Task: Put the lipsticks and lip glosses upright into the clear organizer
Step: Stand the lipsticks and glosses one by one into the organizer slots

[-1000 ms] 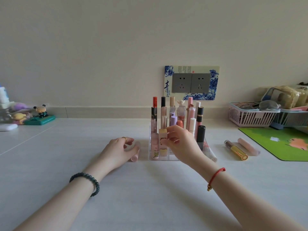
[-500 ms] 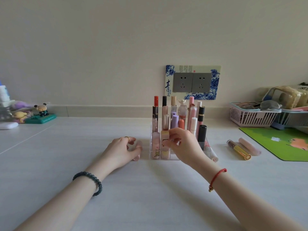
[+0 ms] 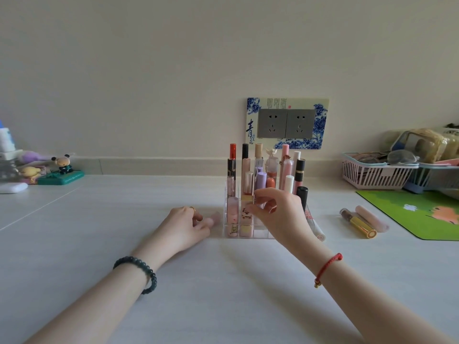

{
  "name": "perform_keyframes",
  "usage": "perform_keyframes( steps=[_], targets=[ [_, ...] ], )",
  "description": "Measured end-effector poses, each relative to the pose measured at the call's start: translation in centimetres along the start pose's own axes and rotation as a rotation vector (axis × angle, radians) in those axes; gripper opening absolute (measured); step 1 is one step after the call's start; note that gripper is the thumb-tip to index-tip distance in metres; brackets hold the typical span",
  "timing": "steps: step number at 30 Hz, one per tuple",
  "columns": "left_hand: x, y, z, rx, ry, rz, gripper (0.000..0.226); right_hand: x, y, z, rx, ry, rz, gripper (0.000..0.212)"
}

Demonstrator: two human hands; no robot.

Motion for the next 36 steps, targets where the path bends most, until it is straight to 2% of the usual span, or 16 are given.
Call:
perform_keyframes(
  steps=[3,6,8,11,13,15,17,19,24,27,32,34,36],
  targets=[
    [-0.1,-0.3,-0.1,0.006,0.008,-0.02,0.031,-0.1,-1.7,-0.5,0.004,-0.029,0.09,0.026],
    [-0.5,-1.5,-0.2,0.049,0.019,0.016,0.053,0.1,-3.5,-0.7,-0.045,-0.039,0.188,0.015],
    [-0.4,-3.2,0.1,0.253,0.012,0.101,0.056,0.4,-3.9,-0.7,-0.083,-0.045,0.198,0.013],
    [-0.7,-4.0,0.8,0.73,0.054,0.129,0.036,0.7,-3.6,-0.6,-0.181,-0.024,0.149,0.011],
    [-0.6,-3.3,1.9,0.965,0.083,0.052,0.031,0.8,-2.8,-0.6,-0.286,0.006,0.078,0.009],
    [-0.2,-2.3,3.5,1.066,0.145,-0.068,0.041,0.8,-1.9,-0.8,-0.369,0.028,-0.005,0.012],
    [0.5,-1.1,5.0,1.092,0.183,-0.16,0.047,0.9,-1.3,-0.8,-0.429,0.048,-0.059,0.019],
    [1.2,-0.3,6.0,1.098,0.189,-0.214,0.035,0.9,-1.2,-1.0,-0.496,0.051,-0.089,0.023],
    [2.3,1.0,7.5,1.093,0.215,-0.282,0.031,1.0,-1.3,-1.8,-0.644,0.027,-0.159,0.015],
    [2.1,0.0,7.5,1.07,0.243,-0.182,0.027,0.7,-2.0,-1.7,-0.645,0.032,-0.129,0.016],
    [0.6,-3.2,3.9,1.008,0.178,0.157,0.013,-0.3,-5.6,0.7,-0.466,0.068,0.111,0.011],
    [0.2,-3.1,2.6,0.929,0.141,0.197,0.015,-0.3,-5.4,1.5,-0.331,0.077,0.119,0.009],
    [-0.1,-2.4,2.0,0.835,0.117,0.17,0.015,-0.1,-4.7,2.0,-0.235,0.084,0.105,0.01]
  ],
)
Point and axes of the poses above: each hand's wrist, its own x-axis away from the middle knuckle, its own y-axis out of the palm, z = x × y, the point moved 10 cm from there along -x, towards the middle knuckle, and after that the axes turned 7 degrees about x, right-handed, at the moved point
